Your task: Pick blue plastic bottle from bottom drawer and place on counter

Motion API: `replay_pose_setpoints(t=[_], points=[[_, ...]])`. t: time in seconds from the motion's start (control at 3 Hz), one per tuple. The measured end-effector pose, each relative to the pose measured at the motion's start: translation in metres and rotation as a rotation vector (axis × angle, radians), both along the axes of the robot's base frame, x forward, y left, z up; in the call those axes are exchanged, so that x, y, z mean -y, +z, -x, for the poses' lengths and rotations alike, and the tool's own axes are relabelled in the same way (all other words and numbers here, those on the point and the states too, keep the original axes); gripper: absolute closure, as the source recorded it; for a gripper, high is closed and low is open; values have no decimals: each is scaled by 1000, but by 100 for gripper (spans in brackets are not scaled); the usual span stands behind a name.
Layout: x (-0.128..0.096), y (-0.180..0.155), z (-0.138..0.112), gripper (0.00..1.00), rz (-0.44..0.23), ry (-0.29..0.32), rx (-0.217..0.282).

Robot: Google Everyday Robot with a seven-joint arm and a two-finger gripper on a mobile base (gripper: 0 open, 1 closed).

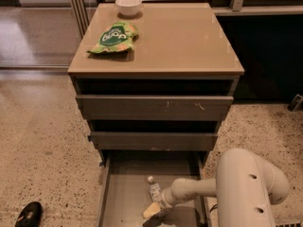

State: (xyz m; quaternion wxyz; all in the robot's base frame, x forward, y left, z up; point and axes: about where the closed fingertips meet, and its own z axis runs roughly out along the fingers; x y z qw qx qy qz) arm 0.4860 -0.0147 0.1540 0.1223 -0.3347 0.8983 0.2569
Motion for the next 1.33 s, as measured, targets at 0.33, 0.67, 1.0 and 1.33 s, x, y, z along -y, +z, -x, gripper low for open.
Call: replay_pose_setpoints(t=[0.33, 0.67, 1.0, 1.33], points=[[-15, -12, -4, 0, 14, 9, -38], [-16, -13, -4, 0, 14, 9, -39], [-16, -13, -4, 19, 14, 9, -39], [-16, -13, -4, 42, 14, 9, -39]])
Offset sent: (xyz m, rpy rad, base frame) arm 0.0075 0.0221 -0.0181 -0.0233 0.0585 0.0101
